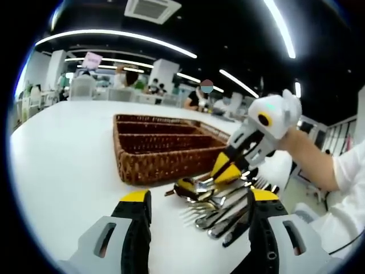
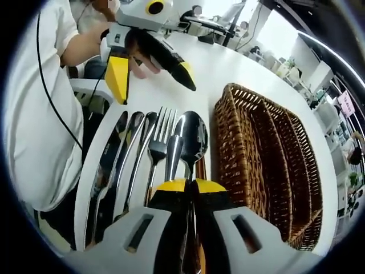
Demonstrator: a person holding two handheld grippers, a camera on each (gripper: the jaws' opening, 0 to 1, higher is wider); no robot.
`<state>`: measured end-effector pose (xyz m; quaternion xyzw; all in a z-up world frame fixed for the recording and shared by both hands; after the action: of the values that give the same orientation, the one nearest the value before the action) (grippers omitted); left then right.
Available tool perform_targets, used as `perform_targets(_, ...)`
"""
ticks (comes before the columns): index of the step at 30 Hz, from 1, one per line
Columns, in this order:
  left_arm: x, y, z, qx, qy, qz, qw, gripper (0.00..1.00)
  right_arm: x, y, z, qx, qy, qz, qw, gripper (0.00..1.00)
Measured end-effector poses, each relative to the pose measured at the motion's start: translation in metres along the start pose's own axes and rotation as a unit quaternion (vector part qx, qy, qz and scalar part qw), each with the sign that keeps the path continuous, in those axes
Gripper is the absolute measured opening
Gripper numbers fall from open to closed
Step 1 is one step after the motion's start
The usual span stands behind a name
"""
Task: Arrange the knives, forks, and spoons in their matching storage slots by inserting each utensil handle-first until every utensil is classified and aligned in the correct compartment
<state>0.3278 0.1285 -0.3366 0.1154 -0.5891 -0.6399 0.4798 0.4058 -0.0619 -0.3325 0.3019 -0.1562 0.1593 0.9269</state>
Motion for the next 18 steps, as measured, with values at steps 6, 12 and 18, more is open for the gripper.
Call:
perform_targets(6, 0.0016, -0.0006, -0.0007, 0.0, -0.002, -0.001, 1.0, 0.68, 0.0012, -0.0005, 0.0021, -0.002, -0.012, 0.001, 0.9999, 0.02)
perform_targets(12, 0.0024, -0.0023, -0.0011, -0.001, -0.002, -0.001, 1.0, 0.68, 0.0004, 0.0004, 0.0052, -0.003, -0.022, 0.006, 0.9997, 0.02)
perform_targets(18, 0.0041, -0.0026, -0.0019, -0.001, -0.004, -0.002, 1.0, 0.68, -0.0001, 0.0011, 0.0073, -0.001, -0.028, 0.007, 0.9996, 0.02)
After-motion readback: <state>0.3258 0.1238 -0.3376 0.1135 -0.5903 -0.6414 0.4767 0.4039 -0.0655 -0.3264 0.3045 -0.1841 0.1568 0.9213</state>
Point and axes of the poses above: the point that each gripper's makers call its tool centre point, and the gripper's own axes: z roughly backward along the fingers, x roughly to its right, y roughly out of its top, the point moved 9 cm from there along z, roughly backward along the fingers, and after that the axes turned 9 degrees about z, right-handed, at the moved point
